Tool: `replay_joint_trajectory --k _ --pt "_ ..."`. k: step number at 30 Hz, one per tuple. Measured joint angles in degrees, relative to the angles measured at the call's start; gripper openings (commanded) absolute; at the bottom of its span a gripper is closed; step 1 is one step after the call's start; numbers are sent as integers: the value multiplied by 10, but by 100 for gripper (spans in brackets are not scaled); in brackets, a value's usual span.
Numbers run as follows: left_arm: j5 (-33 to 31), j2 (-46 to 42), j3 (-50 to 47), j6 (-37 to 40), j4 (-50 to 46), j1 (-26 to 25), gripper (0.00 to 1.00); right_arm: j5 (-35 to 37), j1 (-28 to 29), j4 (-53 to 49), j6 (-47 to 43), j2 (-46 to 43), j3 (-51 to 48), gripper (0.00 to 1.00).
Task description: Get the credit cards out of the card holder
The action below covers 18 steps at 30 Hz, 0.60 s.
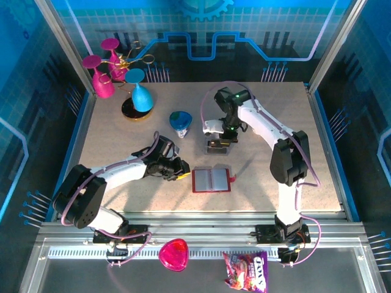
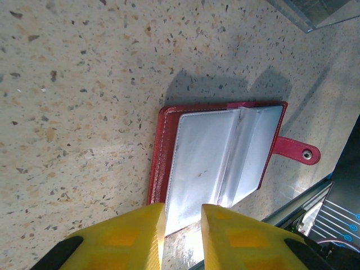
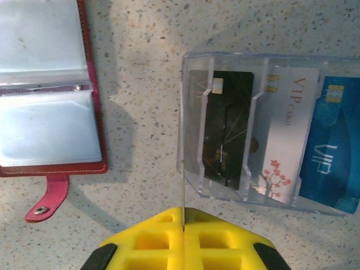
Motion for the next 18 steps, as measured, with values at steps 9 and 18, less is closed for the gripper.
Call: replay_joint_trajectory --k 9,18 --pt "1 18 -1 -12 7 2 24 -5 -16 -34 -7 55 65 0" --pt "3 42 0 -13 9 6 24 -7 -21 -56 -16 101 127 0"
